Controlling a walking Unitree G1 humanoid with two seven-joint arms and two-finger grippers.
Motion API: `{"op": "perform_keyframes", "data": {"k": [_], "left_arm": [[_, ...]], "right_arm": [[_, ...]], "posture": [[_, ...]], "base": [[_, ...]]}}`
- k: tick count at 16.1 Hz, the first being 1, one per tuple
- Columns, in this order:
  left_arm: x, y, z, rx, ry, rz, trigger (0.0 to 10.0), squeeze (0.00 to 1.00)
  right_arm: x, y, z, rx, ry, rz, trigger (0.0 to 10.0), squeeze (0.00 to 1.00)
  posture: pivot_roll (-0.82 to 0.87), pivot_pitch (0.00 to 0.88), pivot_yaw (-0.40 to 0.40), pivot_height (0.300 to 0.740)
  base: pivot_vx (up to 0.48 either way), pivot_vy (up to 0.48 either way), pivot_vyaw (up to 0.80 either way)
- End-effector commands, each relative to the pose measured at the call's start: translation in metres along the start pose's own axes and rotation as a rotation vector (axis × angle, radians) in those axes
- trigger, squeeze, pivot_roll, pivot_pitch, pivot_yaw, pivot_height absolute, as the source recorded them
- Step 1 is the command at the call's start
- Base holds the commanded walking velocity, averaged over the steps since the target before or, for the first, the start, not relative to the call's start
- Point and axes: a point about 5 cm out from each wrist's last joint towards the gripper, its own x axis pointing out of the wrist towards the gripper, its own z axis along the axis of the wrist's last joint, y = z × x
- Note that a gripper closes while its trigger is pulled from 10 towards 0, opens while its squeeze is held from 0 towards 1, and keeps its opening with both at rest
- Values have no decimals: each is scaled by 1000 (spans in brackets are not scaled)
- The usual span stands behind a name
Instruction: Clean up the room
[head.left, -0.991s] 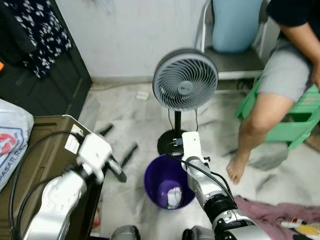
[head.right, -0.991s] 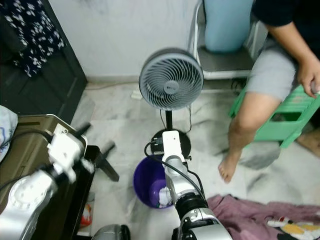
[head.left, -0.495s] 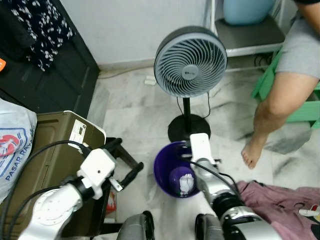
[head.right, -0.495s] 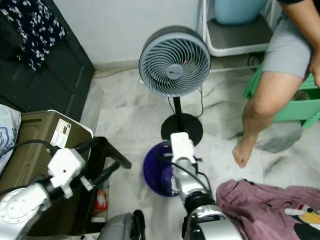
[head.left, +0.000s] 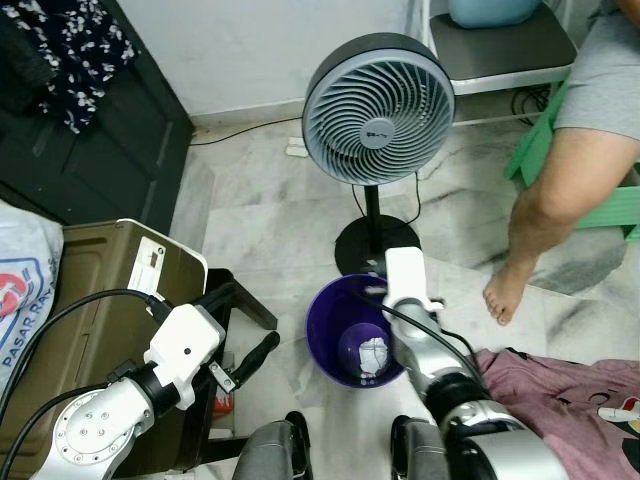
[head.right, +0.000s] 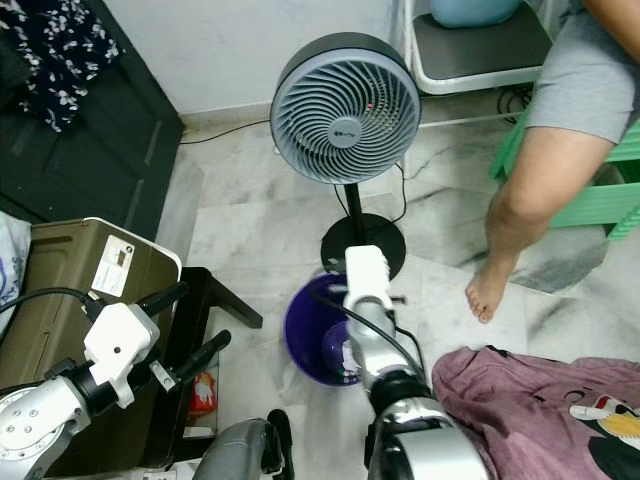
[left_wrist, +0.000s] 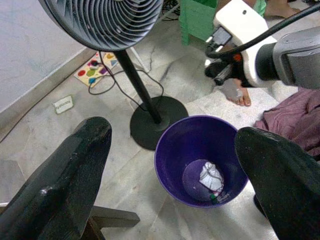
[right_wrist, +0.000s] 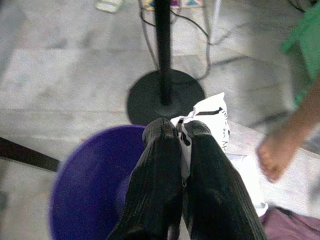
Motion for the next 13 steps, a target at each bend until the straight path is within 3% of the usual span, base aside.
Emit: {"op": "perform_keyframes", "data": {"k": [1,4,5,6,7,13], "left_arm": [[-5,3,-1,19,29,12,10000,0],[-5,4,-1,21,33,20,10000,0],[-6,3,-1,22,34,21,10000,0],[-6,3,-1,21,35,21,10000,0],[-6,4,-1,22,35,23,10000,0],[-7,3,0,18,32,22,10000,0]], "right_arm": [[-3,17,4,15,-13,53,10000,0],[-7,37,10,37,-33,116,10000,0],[-8,40,10,43,-34,127,10000,278],[-8,40,9,44,-34,127,10000,424],[-8,41,9,58,-33,136,10000,1000],[-7,37,8,76,-33,118,10000,1000]], "posture": [[125,264,199,740],[129,261,194,740],[129,261,194,740],[131,259,192,740],[131,257,192,740],[135,261,204,740]], "base": [[0,0,0],[0,0,0],[0,0,0],[0,0,0],[0,0,0],[0,0,0]]}}
